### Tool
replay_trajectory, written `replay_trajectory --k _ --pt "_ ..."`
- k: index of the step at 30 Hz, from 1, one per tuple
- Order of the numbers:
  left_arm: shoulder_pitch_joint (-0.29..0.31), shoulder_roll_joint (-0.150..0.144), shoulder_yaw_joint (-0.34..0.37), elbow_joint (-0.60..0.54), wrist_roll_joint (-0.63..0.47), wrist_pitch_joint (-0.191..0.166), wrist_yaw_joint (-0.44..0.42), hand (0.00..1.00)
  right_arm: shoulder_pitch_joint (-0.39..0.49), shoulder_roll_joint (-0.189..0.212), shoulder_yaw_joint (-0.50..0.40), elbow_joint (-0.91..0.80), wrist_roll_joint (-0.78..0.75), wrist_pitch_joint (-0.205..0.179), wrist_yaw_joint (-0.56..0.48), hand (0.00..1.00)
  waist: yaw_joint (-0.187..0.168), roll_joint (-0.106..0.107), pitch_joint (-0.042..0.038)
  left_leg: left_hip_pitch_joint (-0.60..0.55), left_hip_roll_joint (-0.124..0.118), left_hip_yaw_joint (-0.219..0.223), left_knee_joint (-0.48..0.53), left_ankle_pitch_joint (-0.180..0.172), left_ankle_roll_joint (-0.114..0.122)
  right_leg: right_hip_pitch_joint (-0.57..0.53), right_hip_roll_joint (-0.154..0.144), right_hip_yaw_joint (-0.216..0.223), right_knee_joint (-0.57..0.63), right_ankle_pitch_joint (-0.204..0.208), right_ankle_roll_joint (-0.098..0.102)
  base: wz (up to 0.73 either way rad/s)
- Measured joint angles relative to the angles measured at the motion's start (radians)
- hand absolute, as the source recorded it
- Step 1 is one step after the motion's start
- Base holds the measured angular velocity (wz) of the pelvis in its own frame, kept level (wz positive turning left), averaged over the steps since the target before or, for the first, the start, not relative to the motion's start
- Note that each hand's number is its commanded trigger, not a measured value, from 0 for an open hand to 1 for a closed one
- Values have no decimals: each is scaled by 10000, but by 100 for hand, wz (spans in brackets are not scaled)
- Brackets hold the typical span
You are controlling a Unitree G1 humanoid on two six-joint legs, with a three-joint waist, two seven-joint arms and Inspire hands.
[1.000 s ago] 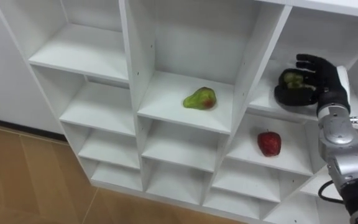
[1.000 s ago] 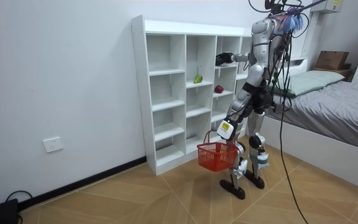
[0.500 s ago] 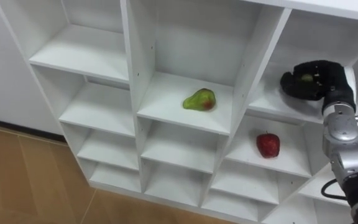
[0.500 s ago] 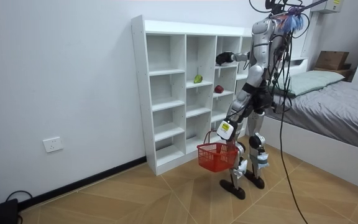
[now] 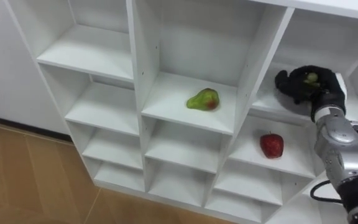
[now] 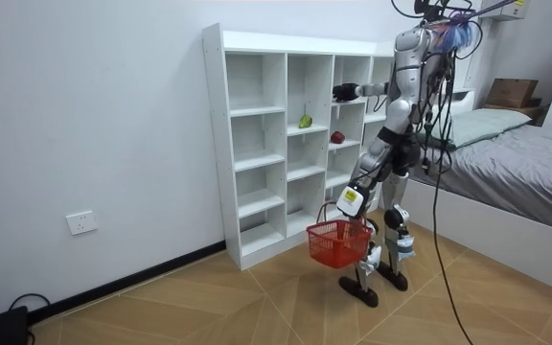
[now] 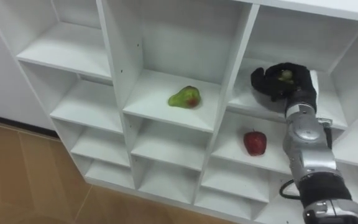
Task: Collect fruits from the closet
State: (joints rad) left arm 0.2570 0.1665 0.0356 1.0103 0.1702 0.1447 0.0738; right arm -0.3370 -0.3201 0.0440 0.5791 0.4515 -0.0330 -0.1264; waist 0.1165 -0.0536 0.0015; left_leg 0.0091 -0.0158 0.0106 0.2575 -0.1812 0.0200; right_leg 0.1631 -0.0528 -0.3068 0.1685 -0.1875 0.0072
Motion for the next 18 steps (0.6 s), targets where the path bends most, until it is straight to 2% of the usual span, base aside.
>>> replay_trajectory --k 3,6,9,12,13,15,18 --pt "5 -4 -21 -4 -11 14 3 100 839 233 52 -1008 237 -222 378 100 -45 66 -18 -1 -1 1 16 1 0 -44 -3 -5 -36 -3 -1 0" --pt "-56 -3 -39 -254 -344 38 39 100 1626 439 91 -2098 834 -182 871 100 -248 78 -47 -124 18 5 114 -17 -3 -100 12 18 -200 -14 0 0" --pt "-199 -47 -26 -866 -1294 -38 287 100 2267 603 309 -2841 1503 -402 1545 100 -424 105 -87 -169 12 38 54 -10 1 -198 30 71 -169 10 -24 -8" --pt "-601 -52 -42 -877 -2120 -560 534 100 3035 651 816 -3178 2213 -26 2425 100 -420 133 -109 -144 40 237 -84 -2 1 -260 44 311 -156 27 -32 -21" --pt "-691 -66 -142 -878 -2328 -728 532 100 3371 664 1050 -3271 2293 159 2803 100 -408 145 -146 -130 53 355 -162 -1 4 -344 37 417 -133 47 -31 -30" --pt "-775 -96 -280 -887 -2592 -909 486 100 3717 664 1337 -3335 2571 374 3218 100 -402 225 -134 -103 55 519 -243 12 26 -451 24 552 -118 76 -10 -28" --pt "-879 -96 -319 -883 -2880 -1146 322 100 3995 646 1503 -3341 2556 475 3915 100 -434 180 -95 25 56 681 -410 30 48 -494 -8 632 -121 81 -1 -14"
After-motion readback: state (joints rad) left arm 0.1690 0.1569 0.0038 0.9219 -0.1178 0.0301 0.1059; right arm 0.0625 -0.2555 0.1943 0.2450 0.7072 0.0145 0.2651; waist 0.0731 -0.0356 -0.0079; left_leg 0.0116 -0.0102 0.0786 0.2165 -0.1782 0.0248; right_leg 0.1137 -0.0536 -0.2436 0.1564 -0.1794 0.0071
